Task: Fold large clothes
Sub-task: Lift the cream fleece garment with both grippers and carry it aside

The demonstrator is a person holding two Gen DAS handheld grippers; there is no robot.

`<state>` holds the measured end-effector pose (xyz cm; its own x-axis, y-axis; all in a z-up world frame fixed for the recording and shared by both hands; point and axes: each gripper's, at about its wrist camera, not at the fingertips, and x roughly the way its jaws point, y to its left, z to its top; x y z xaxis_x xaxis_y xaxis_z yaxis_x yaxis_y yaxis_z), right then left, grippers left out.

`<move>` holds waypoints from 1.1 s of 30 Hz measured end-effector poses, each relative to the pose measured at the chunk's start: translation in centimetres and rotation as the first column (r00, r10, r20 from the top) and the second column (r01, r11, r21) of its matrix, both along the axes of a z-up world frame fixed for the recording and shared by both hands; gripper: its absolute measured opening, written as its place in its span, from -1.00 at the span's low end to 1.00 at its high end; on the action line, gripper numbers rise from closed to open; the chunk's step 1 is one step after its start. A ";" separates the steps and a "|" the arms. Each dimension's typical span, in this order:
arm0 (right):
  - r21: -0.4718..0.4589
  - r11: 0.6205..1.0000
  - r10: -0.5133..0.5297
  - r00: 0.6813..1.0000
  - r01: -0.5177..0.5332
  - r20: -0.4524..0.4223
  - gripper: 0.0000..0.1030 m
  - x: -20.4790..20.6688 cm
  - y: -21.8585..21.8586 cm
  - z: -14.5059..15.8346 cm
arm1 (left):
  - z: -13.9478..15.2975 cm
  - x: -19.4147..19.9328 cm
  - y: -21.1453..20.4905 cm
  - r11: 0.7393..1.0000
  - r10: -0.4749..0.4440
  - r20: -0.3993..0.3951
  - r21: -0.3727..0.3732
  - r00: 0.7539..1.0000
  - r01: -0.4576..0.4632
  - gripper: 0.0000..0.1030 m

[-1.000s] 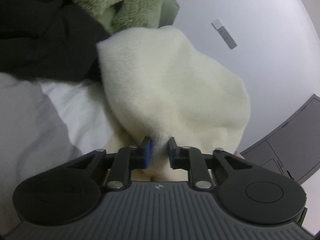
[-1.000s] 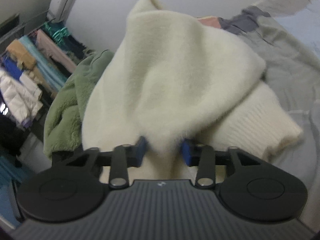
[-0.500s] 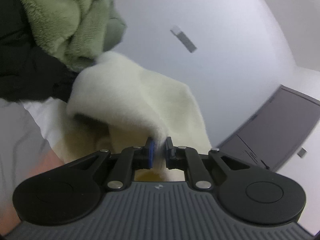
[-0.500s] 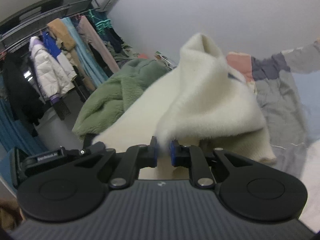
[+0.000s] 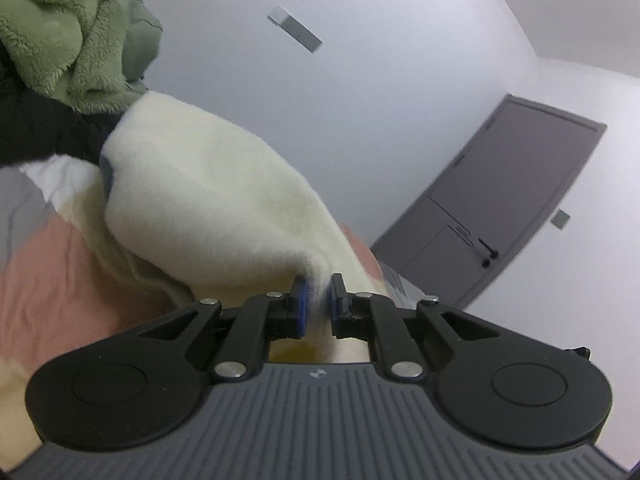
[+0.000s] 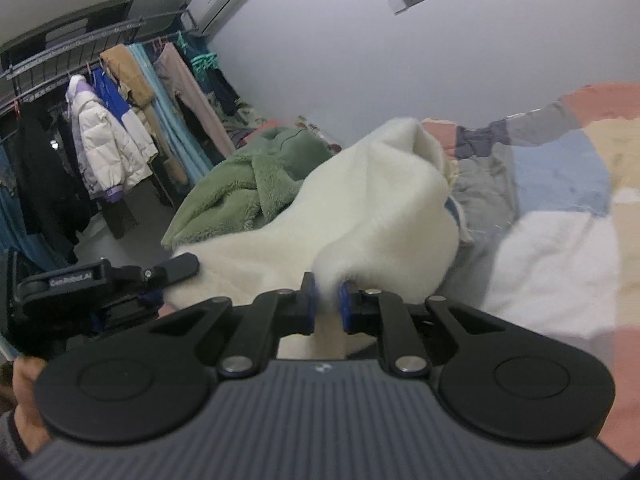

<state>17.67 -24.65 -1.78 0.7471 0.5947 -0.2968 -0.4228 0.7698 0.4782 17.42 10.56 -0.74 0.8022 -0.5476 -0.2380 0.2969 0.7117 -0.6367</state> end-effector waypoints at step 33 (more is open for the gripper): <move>0.119 0.974 -0.133 0.916 0.191 -0.379 0.26 -6.0 -4.2 -7.0 | -8.7 -3.2 -2.0 0.991 0.046 -0.437 -0.094 0.898 -0.096 0.33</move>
<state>11.70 -28.88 -8.77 0.6933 0.5335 -0.4845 -0.0713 0.7197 0.6906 14.21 8.54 -9.44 0.6710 -0.5360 -0.5123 -0.0747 0.6386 -0.7659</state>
